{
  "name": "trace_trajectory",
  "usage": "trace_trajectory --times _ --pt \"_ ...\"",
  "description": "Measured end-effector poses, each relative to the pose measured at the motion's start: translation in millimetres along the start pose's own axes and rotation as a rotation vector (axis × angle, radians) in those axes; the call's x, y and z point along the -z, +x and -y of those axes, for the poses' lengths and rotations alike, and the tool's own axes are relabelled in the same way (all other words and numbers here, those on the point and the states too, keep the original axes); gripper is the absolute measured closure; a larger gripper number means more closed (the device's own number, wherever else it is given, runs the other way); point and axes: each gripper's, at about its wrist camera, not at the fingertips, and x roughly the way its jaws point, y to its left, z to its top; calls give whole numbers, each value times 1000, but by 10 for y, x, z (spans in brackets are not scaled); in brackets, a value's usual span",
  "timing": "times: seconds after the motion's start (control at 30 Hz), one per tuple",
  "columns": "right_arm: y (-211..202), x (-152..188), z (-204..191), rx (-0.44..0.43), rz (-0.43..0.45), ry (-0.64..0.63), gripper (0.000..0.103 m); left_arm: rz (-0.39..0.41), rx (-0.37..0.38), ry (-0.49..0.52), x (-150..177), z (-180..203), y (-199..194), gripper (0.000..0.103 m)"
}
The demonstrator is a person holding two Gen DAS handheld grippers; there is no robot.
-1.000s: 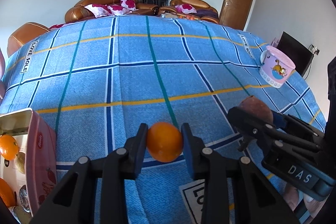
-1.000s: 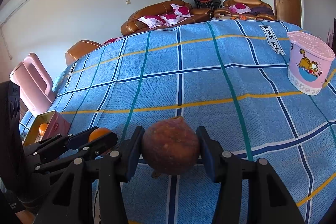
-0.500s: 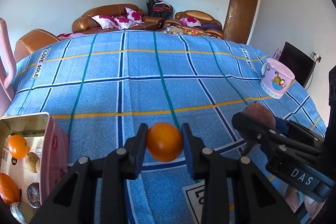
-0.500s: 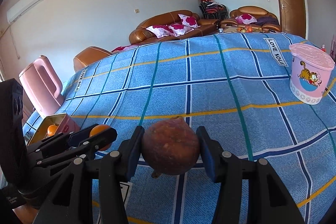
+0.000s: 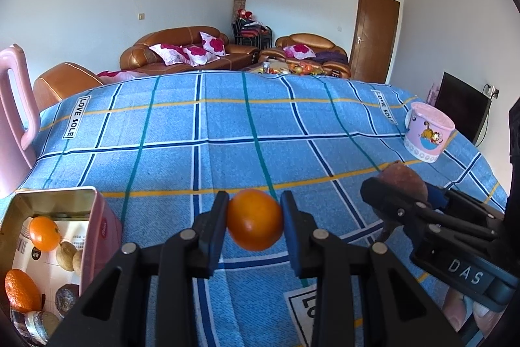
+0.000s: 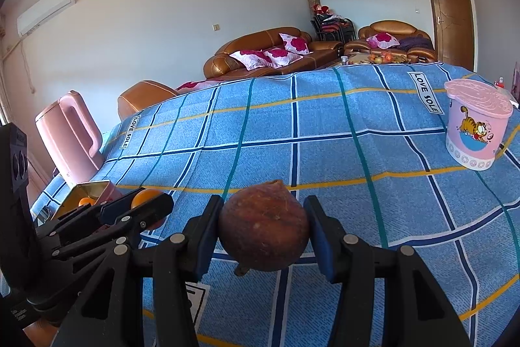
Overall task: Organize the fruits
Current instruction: 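Lift the mandarin in the left tool and the dark fruit in the right tool toward the tin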
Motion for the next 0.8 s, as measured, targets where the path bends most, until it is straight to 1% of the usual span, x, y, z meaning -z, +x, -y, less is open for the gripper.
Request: trace_trajectory --times 0.8 --pt "-194 17 -57 11 93 -30 50 103 -27 32 26 59 -210 69"
